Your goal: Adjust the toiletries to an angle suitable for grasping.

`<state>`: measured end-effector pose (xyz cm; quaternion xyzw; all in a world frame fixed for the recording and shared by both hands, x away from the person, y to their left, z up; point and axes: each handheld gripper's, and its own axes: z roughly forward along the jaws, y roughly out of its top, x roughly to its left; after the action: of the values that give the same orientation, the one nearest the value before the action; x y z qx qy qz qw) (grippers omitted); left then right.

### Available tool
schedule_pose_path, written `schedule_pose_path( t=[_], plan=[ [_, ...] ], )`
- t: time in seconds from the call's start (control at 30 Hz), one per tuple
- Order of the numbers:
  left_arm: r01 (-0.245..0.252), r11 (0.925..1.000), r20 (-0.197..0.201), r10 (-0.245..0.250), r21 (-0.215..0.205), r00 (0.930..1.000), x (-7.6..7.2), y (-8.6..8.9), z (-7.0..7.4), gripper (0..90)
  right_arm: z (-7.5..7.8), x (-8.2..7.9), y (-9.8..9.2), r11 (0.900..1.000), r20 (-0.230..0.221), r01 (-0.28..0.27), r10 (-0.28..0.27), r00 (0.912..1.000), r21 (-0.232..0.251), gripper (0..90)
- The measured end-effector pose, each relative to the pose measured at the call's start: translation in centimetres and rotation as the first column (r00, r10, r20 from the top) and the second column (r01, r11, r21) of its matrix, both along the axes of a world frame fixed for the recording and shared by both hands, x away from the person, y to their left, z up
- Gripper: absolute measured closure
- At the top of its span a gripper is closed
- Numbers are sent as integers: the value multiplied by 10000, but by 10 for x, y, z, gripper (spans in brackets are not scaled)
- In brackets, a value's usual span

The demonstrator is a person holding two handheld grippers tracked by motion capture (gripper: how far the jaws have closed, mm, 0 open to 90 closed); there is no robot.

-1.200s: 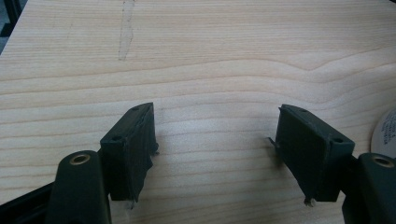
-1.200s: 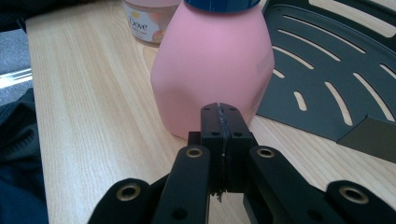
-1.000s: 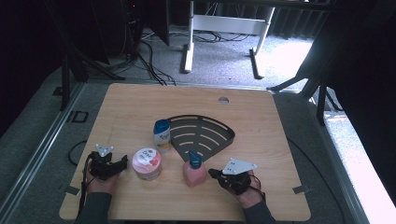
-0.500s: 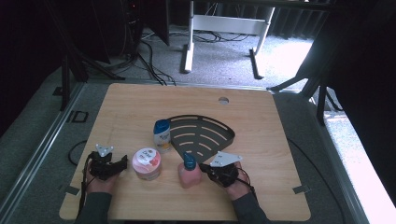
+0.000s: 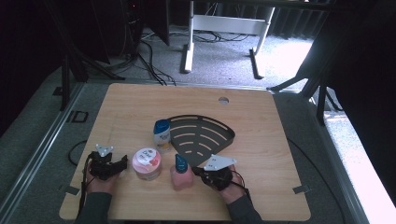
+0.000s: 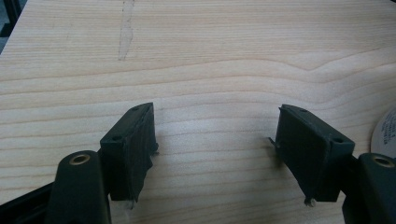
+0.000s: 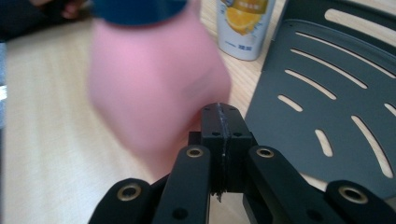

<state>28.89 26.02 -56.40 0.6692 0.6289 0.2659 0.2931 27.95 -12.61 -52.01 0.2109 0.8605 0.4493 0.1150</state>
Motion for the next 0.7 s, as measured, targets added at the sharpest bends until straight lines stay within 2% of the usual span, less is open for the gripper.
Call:
schedule_pose_path(
  t=[0.07, 0.1, 0.17, 0.23, 0.37, 0.7],
  plan=[
    [2, 10000, 5, -2, -7, 10000, 0, 0, 0, 294, 5, -13, -5, 9999, 223, -28, 31, 9997, -127, 900],
    [9, 10000, -1, -9, 3, 10000, 0, 0, 0, 294, 8, -21, -7, 9998, 312, -173, 174, 9994, -39, 900],
    [2, 10000, 7, -2, -3, 10000, 0, 0, 0, 294, 10, -36, -10, 9982, 342, -582, 577, 9977, 129, 900],
    [-2, 10000, 12, 2, -12, 10000, 0, 0, 0, 294, 8, -45, -7, 9967, 320, -812, 812, 9962, -5, 900],
    [4, 10000, 7, -4, -5, 10000, 0, 0, 0, 294, -1, -40, 3, 9962, 29, -875, 875, 9962, -37, 900],
    [18, 10000, 8, -18, -7, 10000, 0, 0, 0, 294, -3, -24, 31, 9951, 278, -977, 981, 9948, -156, 900]
  ],
)
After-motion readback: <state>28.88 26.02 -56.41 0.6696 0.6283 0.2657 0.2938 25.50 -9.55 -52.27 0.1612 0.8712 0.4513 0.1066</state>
